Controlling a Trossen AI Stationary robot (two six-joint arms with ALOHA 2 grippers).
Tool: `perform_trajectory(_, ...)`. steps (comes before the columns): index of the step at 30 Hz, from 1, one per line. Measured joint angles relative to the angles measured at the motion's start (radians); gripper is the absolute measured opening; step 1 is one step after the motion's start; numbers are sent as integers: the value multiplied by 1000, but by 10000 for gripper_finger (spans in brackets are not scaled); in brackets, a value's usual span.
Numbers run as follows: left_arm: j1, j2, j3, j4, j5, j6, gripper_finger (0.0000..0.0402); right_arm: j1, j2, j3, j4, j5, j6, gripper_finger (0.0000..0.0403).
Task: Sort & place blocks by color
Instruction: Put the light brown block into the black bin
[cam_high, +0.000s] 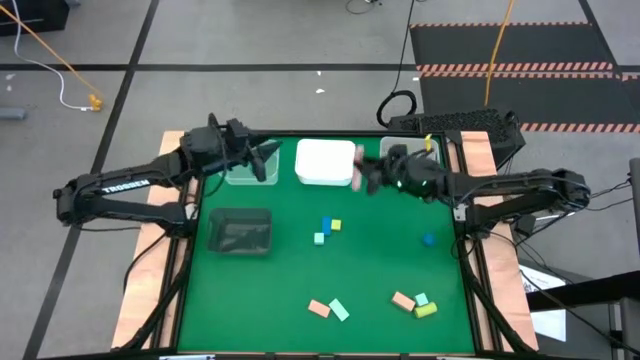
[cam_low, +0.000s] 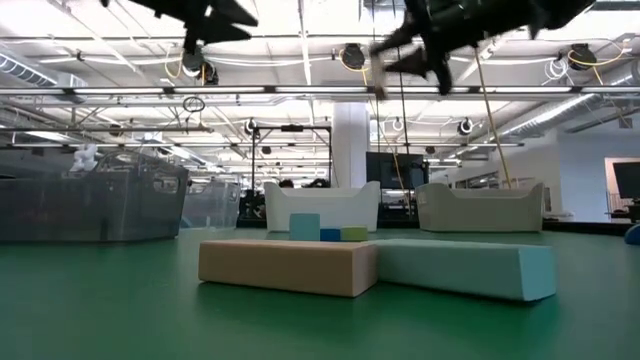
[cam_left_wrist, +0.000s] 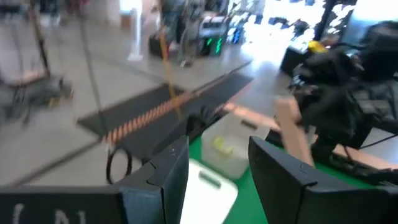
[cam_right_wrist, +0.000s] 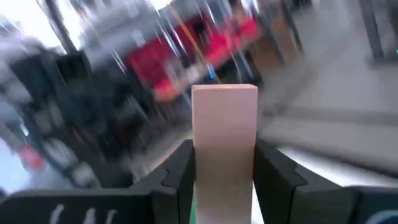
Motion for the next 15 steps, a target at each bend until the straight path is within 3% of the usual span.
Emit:
perform_trajectory(4,-47,76,0,138,-35,110,166,-41,72,2,325,0,-91,109)
perform_trajectory(6,-70,114,0,195,-58,163,166,-58,108,10,406,2,-106,109)
perform_trajectory(15,-150,294,0,484,-91,359,166,-88,301,243,413,-7,-155,109)
